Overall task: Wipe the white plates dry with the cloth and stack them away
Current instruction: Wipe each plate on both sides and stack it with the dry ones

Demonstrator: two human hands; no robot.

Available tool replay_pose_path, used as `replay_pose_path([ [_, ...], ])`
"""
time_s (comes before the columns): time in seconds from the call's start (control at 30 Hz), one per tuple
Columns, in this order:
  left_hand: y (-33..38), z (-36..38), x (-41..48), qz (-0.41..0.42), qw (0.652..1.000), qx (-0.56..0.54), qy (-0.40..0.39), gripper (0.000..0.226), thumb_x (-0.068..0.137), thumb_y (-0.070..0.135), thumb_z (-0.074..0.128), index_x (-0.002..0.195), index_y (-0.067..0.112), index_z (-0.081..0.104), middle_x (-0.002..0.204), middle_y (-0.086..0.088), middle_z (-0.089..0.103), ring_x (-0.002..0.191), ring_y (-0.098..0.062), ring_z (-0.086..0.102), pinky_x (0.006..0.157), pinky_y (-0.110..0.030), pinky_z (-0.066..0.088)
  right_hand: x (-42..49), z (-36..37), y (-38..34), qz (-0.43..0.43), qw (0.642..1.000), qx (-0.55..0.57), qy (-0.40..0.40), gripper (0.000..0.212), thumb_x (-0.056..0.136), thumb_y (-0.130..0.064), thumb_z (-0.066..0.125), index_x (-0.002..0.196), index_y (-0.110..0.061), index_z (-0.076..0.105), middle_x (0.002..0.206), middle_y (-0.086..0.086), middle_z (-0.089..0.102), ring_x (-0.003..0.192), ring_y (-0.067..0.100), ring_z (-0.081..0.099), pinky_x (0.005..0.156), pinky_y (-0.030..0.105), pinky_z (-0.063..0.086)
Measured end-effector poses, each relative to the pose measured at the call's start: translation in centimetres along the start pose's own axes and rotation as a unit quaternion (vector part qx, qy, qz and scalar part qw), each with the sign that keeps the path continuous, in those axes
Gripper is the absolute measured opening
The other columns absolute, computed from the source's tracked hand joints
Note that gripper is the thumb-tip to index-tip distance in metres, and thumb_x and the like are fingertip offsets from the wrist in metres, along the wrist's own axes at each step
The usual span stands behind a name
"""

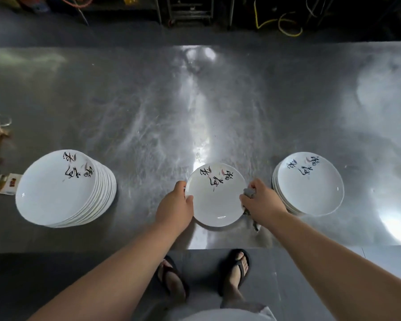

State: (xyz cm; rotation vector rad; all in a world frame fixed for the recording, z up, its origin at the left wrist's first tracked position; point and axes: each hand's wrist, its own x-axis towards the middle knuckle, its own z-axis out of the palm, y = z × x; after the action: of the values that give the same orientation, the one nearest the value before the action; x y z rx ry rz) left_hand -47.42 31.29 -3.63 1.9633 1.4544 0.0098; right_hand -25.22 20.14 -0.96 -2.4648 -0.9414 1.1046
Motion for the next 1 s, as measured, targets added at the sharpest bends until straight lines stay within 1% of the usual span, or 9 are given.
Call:
replay_pose_path([
  [0.2, -0.2, 0.9, 0.5, 0.013, 0.999, 0.032, 0.000, 0.036, 0.105, 0.027, 0.050, 0.139, 0.017, 0.046, 0.111, -0.004, 0.070, 0.096, -0.028, 0.065, 0.077, -0.042, 0.055, 0.6, 0.1, 0.6, 0.012, 1.000, -0.001, -0.007, 0.016, 0.097, -0.033, 0.063, 0.104, -0.024, 0.053, 0.086, -0.006, 0.065, 0.075, 0.015, 0.062, 0.059, 0.032, 0.042],
  [0.3, -0.7, 1.2, 0.6, 0.028, 0.999, 0.036, 0.009, 0.036, 0.104, 0.028, 0.052, 0.138, 0.016, 0.048, 0.110, -0.005, 0.070, 0.097, -0.028, 0.066, 0.076, -0.040, 0.054, 0.6, -0.3, 0.3, 0.005, 0.999, 0.003, 0.041, 0.017, 0.098, -0.042, 0.058, 0.106, -0.027, 0.053, 0.086, -0.003, 0.069, 0.071, 0.021, 0.067, 0.063, 0.035, 0.051],
  [0.37, -1.1, 1.4, 0.6, 0.052, 0.997, 0.052, 0.035, 0.037, 0.103, 0.029, 0.055, 0.136, 0.015, 0.053, 0.109, -0.005, 0.071, 0.096, -0.029, 0.068, 0.078, -0.038, 0.053, 0.5, -0.6, -0.6, -0.018, 0.995, 0.049, 0.086, 0.026, 0.095, -0.051, 0.050, 0.109, -0.029, 0.052, 0.096, -0.003, 0.072, 0.069, 0.023, 0.071, 0.068, 0.040, 0.058],
  [0.47, -2.0, 1.8, 0.4, 0.088, 0.984, 0.123, 0.090, 0.047, 0.097, 0.038, 0.058, 0.137, 0.015, 0.058, 0.120, -0.007, 0.064, 0.109, -0.031, 0.063, 0.089, -0.046, 0.045, 0.1, 0.2, -2.9, -0.124, 0.986, 0.056, 0.092, 0.041, 0.092, -0.051, 0.047, 0.129, -0.031, 0.046, 0.127, -0.004, 0.061, 0.093, 0.024, 0.072, 0.085, 0.043, 0.057],
  [0.53, -2.8, 2.0, 0.0, 0.091, 0.978, 0.160, 0.101, 0.064, 0.096, 0.052, 0.050, 0.150, 0.019, 0.047, 0.142, -0.008, 0.052, 0.130, -0.030, 0.049, 0.099, -0.050, 0.036, 0.2, 1.8, -3.7, -0.225, 0.970, -0.037, 0.085, 0.045, 0.097, -0.036, 0.053, 0.139, -0.024, 0.043, 0.139, 0.001, 0.054, 0.123, 0.028, 0.059, 0.103, 0.045, 0.049],
  [0.6, -3.8, 2.2, -0.2, 0.096, 0.978, 0.174, 0.069, 0.076, 0.097, 0.061, 0.039, 0.163, 0.027, 0.026, 0.165, -0.006, 0.032, 0.151, -0.030, 0.031, 0.113, -0.054, 0.025, 0.3, 3.9, -3.9, -0.287, 0.931, -0.218, 0.057, 0.063, 0.101, -0.039, 0.050, 0.157, -0.016, 0.035, 0.166, 0.005, 0.032, 0.157, 0.035, 0.016, 0.128, 0.051, 0.020],
  [0.7, -5.0, 2.7, -0.1, 0.126, 0.972, 0.197, 0.028, 0.080, 0.098, 0.067, 0.030, 0.166, 0.037, 0.001, 0.175, 0.000, 0.006, 0.161, -0.033, 0.007, 0.124, -0.065, 0.009, 0.0, 7.2, -3.0, -0.292, 0.876, -0.383, -0.013, 0.082, 0.104, -0.058, 0.024, 0.167, -0.008, 0.008, 0.175, 0.010, -0.007, 0.156, 0.029, -0.029, 0.129, 0.048, -0.011],
  [0.83, -5.1, 3.0, 0.3, 0.130, 0.968, 0.214, 0.008, 0.077, 0.098, 0.066, 0.024, 0.165, 0.041, -0.005, 0.175, 0.007, -0.007, 0.161, -0.034, -0.008, 0.122, -0.072, -0.001, -0.8, 8.3, -1.4, -0.330, 0.857, -0.382, -0.103, 0.088, 0.098, -0.069, -0.009, 0.165, -0.013, -0.008, 0.171, 0.005, -0.024, 0.153, 0.021, -0.035, 0.130, 0.045, -0.009],
  [1.0, -5.2, 3.0, 0.4, 0.127, 0.964, 0.235, -0.010, 0.078, 0.100, 0.065, 0.020, 0.160, 0.041, -0.023, 0.171, 0.011, -0.025, 0.156, -0.032, -0.029, 0.120, -0.070, -0.010, 3.0, 5.3, -3.2, -0.287, 0.876, -0.383, -0.062, 0.075, 0.099, -0.048, 0.002, 0.165, -0.014, -0.009, 0.169, 0.002, -0.025, 0.152, 0.018, -0.028, 0.131, 0.042, -0.005],
])
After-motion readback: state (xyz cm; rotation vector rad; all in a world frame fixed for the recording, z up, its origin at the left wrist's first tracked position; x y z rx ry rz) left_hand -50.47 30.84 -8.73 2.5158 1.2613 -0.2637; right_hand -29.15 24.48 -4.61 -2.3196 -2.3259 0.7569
